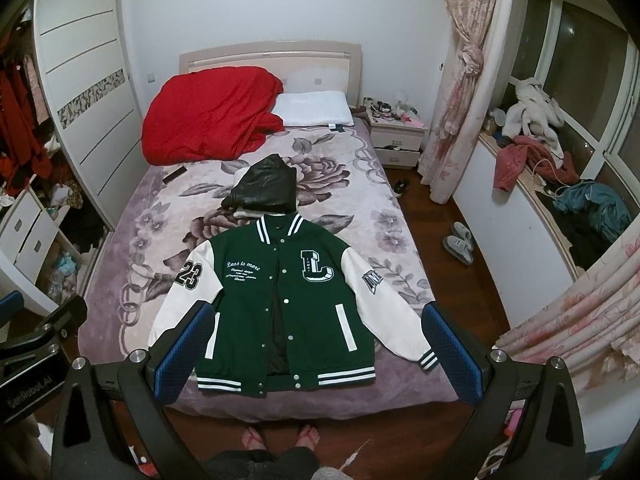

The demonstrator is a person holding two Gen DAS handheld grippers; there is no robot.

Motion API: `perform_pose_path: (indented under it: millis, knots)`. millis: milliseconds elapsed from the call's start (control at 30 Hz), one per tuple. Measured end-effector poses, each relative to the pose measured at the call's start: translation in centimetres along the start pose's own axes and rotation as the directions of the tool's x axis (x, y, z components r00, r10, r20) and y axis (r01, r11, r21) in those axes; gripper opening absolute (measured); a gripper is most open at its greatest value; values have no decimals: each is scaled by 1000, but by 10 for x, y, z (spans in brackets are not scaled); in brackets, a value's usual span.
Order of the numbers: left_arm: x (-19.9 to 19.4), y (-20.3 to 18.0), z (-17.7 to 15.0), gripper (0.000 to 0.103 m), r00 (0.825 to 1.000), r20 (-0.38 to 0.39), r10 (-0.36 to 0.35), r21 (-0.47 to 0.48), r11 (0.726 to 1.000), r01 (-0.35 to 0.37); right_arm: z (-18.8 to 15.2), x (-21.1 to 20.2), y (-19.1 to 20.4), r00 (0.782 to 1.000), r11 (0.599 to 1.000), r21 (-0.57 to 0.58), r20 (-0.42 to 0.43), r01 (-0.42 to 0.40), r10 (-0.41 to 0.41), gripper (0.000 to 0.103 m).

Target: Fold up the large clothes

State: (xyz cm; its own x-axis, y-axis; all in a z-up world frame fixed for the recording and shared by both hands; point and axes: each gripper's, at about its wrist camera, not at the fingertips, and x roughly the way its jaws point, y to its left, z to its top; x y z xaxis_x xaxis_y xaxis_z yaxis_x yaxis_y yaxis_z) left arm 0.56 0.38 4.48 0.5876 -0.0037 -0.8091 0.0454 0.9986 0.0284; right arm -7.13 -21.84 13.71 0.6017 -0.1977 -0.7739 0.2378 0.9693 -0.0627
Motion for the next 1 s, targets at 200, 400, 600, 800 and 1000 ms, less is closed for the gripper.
perform_pose_path:
  millis: [200,400,600,800,1000]
  knots:
    - [1,-1,-3,103,1000,3,2,2,1000,-2,0,-2,0,1000,1000,2,1,0,0,103]
    - [1,-1,-4,103,1000,5,3,2,1000,-3,-4,1,0,1000,1000,1,4,-1,1,103]
    - [1,-1,-3,103,1000,6,3,1,1000,-3,-5,1,-1,1000,1000,2,4,-2,2,103]
    - [-3,-1,0,103,1000,8,3,-3,1000,-3,-5,1,0,1000,1000,4,5,-4,4,103]
    - [-5,-2,2,103,1000,10,3,-1,1000,-3,0,-4,0,1000,1000,5,6,-8,8,103]
